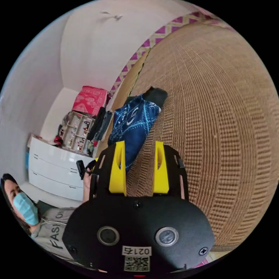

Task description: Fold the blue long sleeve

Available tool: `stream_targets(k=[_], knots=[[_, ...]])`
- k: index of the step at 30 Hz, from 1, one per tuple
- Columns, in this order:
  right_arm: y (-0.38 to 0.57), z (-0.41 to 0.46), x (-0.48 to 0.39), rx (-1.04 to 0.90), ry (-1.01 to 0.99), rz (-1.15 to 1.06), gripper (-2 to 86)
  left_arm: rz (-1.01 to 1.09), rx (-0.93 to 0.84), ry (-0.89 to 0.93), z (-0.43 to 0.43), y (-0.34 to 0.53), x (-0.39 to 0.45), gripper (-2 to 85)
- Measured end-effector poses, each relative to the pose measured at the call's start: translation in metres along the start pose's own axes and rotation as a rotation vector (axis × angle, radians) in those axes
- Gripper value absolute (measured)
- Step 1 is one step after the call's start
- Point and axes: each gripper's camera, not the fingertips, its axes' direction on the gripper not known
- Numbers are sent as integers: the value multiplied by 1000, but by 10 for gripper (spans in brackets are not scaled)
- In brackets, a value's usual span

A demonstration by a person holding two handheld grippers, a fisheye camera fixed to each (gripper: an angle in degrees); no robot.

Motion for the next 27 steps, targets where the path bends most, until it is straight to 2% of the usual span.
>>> stream_targets(k=[3, 8, 13, 17, 22, 27], knots=[[-12, 23, 26, -32, -134, 73, 136, -60, 27, 61, -12, 23, -10, -9], [-52, 46, 41, -47, -113, 115, 107, -85, 75, 40, -27, 43, -6, -9], [-119, 19, 66, -53, -107, 112, 72, -70, 89, 57, -29, 46, 7, -9], [-219, -41, 73, -50, 19, 35, 66, -46, 67, 49, -16, 39, 22, -9], [-351, -145, 100, 19, 204, 47, 65, -58, 41, 47, 10, 25, 28, -9], [-470, -288, 120, 196, 434, 125, 66, -36, 9, -54, 37, 8, 39, -9]])
